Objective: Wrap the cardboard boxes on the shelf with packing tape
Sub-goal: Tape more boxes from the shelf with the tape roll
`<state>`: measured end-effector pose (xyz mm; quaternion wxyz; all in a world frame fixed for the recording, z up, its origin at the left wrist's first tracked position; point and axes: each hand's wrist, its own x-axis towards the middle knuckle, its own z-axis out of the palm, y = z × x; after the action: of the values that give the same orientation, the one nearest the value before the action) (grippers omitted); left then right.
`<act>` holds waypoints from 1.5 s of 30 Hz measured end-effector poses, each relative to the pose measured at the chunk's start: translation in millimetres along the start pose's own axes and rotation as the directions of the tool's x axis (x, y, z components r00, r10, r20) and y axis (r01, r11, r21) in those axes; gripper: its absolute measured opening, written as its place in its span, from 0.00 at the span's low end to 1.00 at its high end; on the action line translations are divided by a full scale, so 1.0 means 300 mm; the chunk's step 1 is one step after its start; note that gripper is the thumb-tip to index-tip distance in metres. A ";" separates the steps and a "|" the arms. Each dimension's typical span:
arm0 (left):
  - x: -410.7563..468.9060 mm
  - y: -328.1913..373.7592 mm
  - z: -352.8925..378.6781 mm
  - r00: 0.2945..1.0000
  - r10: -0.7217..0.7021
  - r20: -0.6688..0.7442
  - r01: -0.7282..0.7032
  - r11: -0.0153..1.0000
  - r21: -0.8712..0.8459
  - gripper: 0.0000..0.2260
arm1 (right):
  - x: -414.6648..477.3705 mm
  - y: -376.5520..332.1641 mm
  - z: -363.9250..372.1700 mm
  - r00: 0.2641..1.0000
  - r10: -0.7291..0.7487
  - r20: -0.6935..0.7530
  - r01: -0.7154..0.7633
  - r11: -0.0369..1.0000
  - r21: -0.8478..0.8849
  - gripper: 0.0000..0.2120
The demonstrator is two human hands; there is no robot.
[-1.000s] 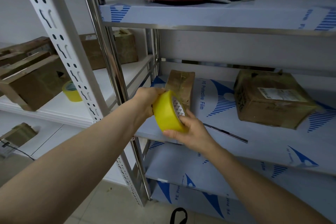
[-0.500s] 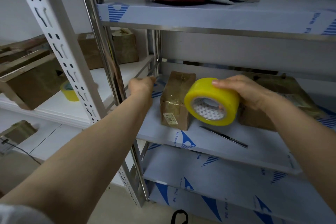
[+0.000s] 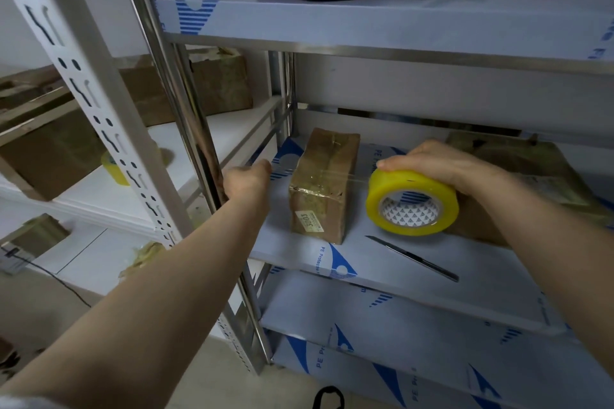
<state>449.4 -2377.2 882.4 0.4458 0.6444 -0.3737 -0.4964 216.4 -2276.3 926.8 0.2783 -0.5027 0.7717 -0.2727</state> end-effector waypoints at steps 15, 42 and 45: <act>0.014 -0.084 0.052 0.999 -0.051 -0.005 0.050 0.997 -0.061 0.14 | 0.018 0.062 0.015 0.999 0.001 0.049 0.002 0.999 -0.047 0.21; 0.023 -0.126 0.084 0.916 0.384 0.118 -0.381 0.736 0.559 0.15 | 0.071 0.071 0.217 0.995 0.065 0.076 -0.051 0.983 -0.174 0.22; -0.075 -0.050 0.170 0.715 0.585 0.382 -0.664 0.398 0.633 0.23 | 0.069 0.055 0.223 0.991 0.085 0.101 -0.071 0.988 -0.140 0.20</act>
<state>395.1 -2361.8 869.4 0.2811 0.5526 -0.7739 -0.1292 246.3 -2299.2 865.5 0.2943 -0.5038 0.7917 -0.1810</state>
